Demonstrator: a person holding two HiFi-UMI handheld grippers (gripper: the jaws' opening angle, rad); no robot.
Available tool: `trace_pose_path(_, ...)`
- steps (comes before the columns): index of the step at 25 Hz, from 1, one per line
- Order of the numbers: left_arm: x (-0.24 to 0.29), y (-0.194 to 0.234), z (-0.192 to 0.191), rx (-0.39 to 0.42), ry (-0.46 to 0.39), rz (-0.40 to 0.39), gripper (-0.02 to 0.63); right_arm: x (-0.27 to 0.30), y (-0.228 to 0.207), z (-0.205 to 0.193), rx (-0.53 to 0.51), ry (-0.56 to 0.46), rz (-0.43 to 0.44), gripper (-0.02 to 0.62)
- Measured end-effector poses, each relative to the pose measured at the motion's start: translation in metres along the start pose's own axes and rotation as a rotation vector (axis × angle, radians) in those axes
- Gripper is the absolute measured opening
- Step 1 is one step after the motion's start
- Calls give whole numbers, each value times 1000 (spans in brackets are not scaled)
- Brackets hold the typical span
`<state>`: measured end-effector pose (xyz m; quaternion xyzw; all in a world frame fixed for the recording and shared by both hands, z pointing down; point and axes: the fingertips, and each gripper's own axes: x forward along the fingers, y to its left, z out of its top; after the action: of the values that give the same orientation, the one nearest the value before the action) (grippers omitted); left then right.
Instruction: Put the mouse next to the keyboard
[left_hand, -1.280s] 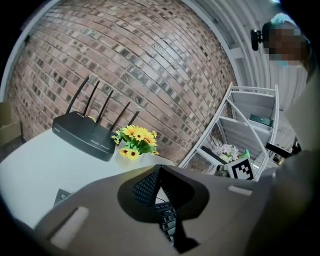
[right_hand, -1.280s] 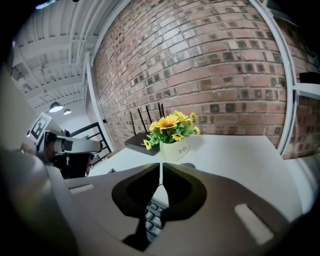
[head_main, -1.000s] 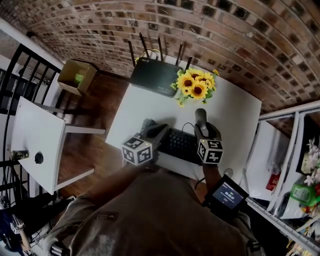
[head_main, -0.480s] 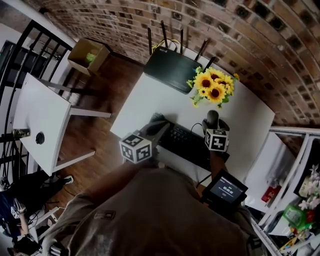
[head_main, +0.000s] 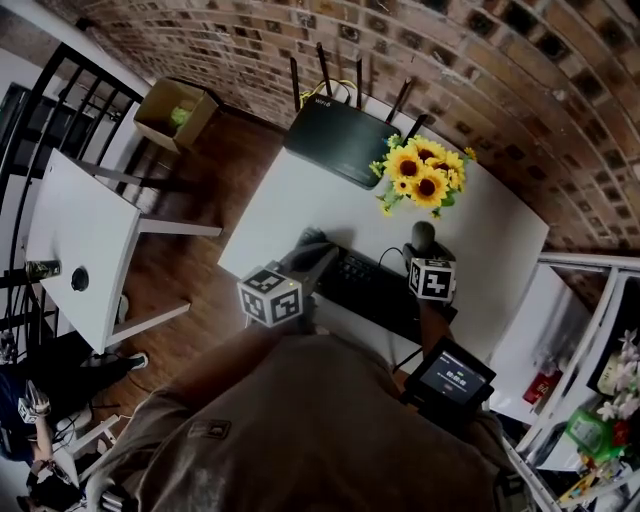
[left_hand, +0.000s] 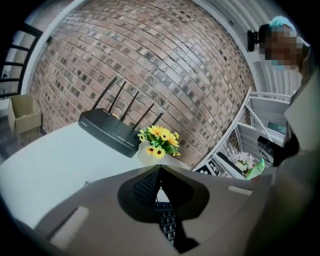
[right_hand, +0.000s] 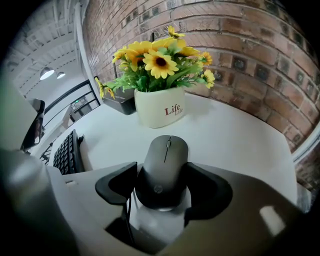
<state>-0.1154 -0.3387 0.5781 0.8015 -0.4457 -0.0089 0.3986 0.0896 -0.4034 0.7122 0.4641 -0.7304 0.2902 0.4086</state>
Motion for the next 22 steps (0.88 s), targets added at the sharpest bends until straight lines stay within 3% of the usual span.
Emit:
trace_pose_path(11, 4, -5, 2, 18, 10, -28, 0, -17, 5, 11, 36, -68, 27, 316)
trace_pose_path(22, 13, -35, 7, 80, 34, -152, 0, -100, -3, 24, 105, -241, -59, 318)
